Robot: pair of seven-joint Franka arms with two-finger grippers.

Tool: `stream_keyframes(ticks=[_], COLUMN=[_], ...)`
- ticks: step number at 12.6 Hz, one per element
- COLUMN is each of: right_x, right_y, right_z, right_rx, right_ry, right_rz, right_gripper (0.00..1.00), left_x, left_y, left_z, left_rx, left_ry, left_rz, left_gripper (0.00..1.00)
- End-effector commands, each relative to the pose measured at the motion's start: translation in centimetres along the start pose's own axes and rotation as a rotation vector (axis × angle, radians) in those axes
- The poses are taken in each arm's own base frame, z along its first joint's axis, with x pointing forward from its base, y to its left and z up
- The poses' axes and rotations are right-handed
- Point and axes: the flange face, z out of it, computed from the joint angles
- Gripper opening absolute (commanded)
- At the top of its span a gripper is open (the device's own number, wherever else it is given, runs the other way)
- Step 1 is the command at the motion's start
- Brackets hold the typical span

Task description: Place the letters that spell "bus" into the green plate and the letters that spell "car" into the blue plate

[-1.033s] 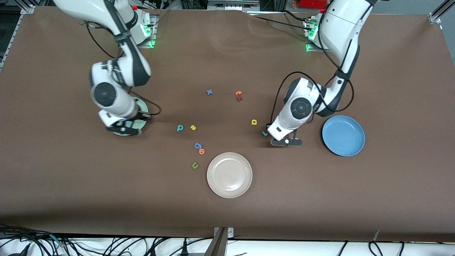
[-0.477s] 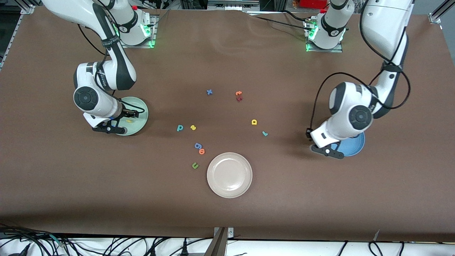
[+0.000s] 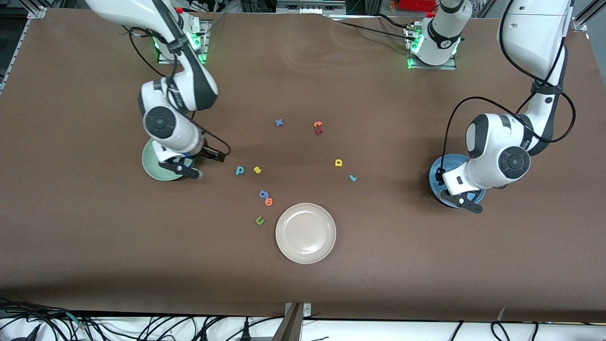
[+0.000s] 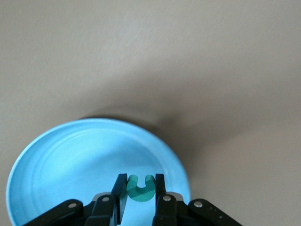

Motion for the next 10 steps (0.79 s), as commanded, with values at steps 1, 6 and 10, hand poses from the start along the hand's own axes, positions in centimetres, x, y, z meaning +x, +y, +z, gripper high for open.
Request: stream_keyframes(ticks=[1,6,10], right_x=[0.3,-0.1,-0.4], right_y=[-5.3,-6.9,-6.6], right_z=[2.4,5.8,7.2], right_rx=[0.056,0.068,0.047], right_ry=[0.013,0.034,0.024], right_rz=[0.049,0.024,0.018], right_gripper=[0.75,0.64,0.45], left_x=[-0.9,-0.7,1.0], left_y=[-0.8,-1.1,3.1], left_z=[1.0,1.2,0.9], left_rx=[0.005,0.029,0.029], left_ry=[-0.025,-0.02,-0.011], left_rz=[0.059,0.059,-0.039], left_gripper=[0.31,0.82,0.82])
